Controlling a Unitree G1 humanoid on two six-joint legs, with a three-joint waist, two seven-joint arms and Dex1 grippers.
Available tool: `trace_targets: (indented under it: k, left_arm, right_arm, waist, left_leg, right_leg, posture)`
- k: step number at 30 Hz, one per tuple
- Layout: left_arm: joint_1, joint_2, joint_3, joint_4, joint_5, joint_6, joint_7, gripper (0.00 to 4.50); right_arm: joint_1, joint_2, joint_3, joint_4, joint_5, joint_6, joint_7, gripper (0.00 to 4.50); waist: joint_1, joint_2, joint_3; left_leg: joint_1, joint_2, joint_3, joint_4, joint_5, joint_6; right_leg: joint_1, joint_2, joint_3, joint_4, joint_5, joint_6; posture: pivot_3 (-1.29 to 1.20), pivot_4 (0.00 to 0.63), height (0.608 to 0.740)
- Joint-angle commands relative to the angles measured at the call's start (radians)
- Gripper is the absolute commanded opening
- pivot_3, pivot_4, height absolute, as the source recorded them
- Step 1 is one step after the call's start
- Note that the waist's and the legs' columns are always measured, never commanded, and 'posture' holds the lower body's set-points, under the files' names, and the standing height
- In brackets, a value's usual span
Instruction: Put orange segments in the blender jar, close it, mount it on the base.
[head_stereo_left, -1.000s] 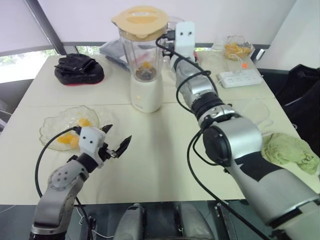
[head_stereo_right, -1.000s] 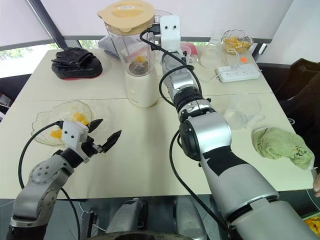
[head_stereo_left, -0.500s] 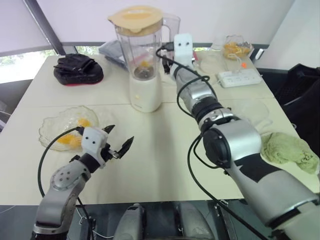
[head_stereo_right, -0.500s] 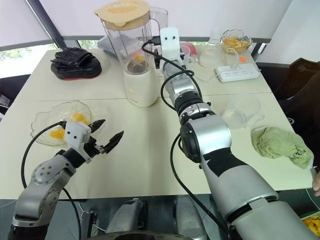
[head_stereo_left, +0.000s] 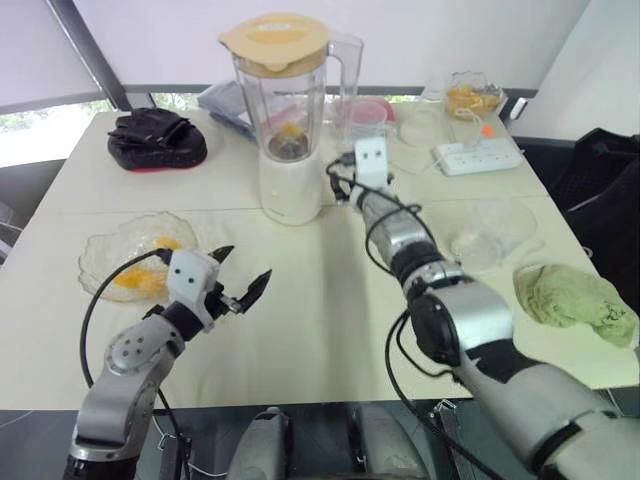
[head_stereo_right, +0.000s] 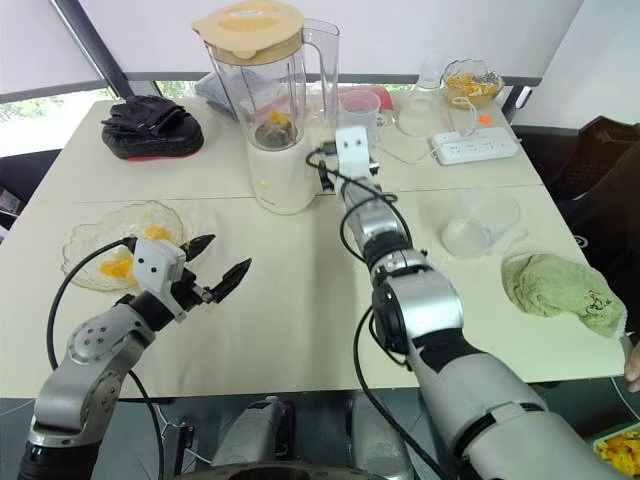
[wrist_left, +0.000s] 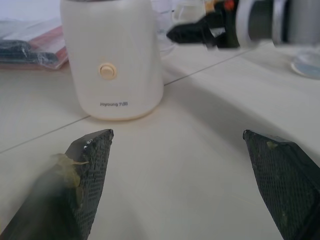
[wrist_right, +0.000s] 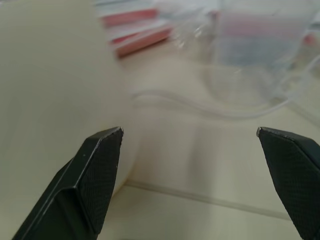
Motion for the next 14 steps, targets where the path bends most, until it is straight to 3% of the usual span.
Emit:
trace_targets:
  k: [1, 4, 7, 10, 14]
  left_arm:
    - [-0.015, 0.018, 0.043, -0.04, -0.034, 0.009, -0.006, 4.35]
    - [-0.025, 0.028, 0.057, -0.05, -0.054, 0.028, -0.004, 4.35]
    - [-0.022, 0.038, 0.074, -0.076, -0.078, 0.055, -0.007, 4.35]
    - [-0.007, 0.067, 0.112, -0.106, -0.107, 0.085, -0.013, 4.35]
    - [-0.016, 0.093, 0.174, -0.115, -0.148, 0.094, -0.016, 4.35]
  right_arm:
    - [0.23, -0.065, 0.06, -0.562, 0.099, 0.094, 0.228, 4.44]
    - [0.454, -0.183, 0.098, -0.989, 0.166, 0.217, 0.355, 4.44]
    - [0.583, -0.283, 0.052, -1.273, 0.284, 0.386, 0.395, 4.44]
    - [0.679, -0.405, -0.033, -1.46, 0.422, 0.528, 0.459, 4.44]
    - [0.742, -0.532, -0.141, -1.553, 0.565, 0.65, 0.518, 4.44]
  waist:
    - [0.003, 0.0, 0.0]
    - [0.01, 0.0, 0.0]
    - [0.008, 0.0, 0.0]
    - [0.006, 0.0, 0.0]
    - [0.018, -0.001, 0.001]
  left_leg:
    - [0.0, 0.0, -0.001, 0.0, 0.0, 0.0]
    - [-0.001, 0.0, -0.001, 0.0, 0.0, 0.0]
    - [0.0, 0.0, -0.001, 0.0, -0.001, 0.002]
    - [0.003, 0.001, -0.001, 0.0, -0.003, 0.005]
    - [0.015, 0.002, -0.002, -0.002, -0.003, 0.006]
  right_leg:
    - [0.0, 0.0, 0.0, 0.0, 0.0, 0.0]
    - [0.0, 0.0, -0.001, -0.001, 0.0, 0.0]
    - [0.001, 0.0, 0.0, -0.001, 0.0, 0.0]
    - [0.003, 0.001, 0.0, 0.0, 0.001, -0.001]
    - [0.016, 0.003, 0.0, -0.005, 0.001, -0.001]
  posture:
    - [0.0, 0.15, 0.74]
    - [0.0, 0.15, 0.74]
    - [0.0, 0.15, 0.74]
    - [0.0, 0.15, 0.74]
    - [0.0, 0.15, 0.74]
